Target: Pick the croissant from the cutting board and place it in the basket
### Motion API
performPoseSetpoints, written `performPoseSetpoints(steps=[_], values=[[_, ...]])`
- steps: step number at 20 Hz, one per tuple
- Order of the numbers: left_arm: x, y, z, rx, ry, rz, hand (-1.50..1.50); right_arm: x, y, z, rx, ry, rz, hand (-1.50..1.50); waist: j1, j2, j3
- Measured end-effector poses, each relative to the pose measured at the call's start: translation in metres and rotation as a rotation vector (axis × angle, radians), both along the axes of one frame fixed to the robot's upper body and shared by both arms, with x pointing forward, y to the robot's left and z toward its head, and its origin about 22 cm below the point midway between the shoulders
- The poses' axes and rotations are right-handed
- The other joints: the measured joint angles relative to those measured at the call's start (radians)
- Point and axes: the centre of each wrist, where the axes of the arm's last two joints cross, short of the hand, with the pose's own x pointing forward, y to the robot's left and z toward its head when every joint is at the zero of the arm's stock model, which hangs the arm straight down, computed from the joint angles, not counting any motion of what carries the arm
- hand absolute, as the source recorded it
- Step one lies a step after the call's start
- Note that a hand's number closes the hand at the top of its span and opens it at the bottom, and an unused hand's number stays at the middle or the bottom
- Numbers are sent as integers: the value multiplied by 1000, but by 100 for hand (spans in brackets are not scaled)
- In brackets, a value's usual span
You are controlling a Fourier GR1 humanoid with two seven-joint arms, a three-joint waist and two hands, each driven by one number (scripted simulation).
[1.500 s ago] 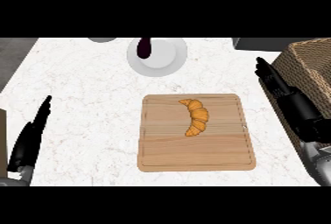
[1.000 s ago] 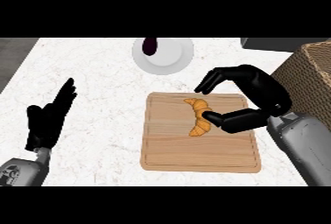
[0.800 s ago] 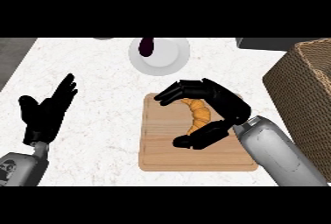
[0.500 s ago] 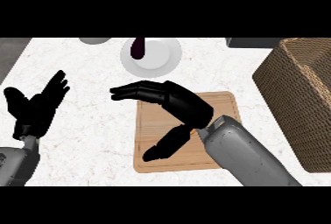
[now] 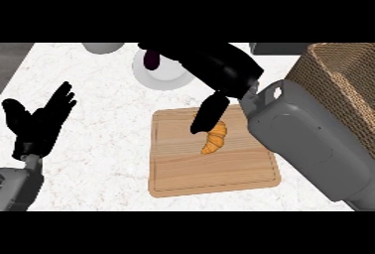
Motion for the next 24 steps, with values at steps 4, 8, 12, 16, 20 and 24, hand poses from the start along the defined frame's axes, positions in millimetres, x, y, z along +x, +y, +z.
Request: performPoseSetpoints(steps=[4,8,12,16,20,24], values=[[-3,-1,-4,3,-3,-2,0,11,-2,44,-134,1,-113,-150,7,5,1],[-5,-1,-2,4,-7,-6,0,22,-16,72,-269,93,-107,-150,10,7,2],[-3,0,1,-2,-11,0,0,27,-35,79,-342,184,-70,-150,5,8,2],[-3,-4,-1,-1,-9,-2,0,35,-64,83,-324,252,-33,-150,3,10,3],[-2,-5,0,-6,-5,0,0,35,-95,71,-254,285,-12,-150,1,10,3],[-4,-2,-6,-8,-8,0,0,32,-118,47,-166,288,-6,-150,2,12,3]])
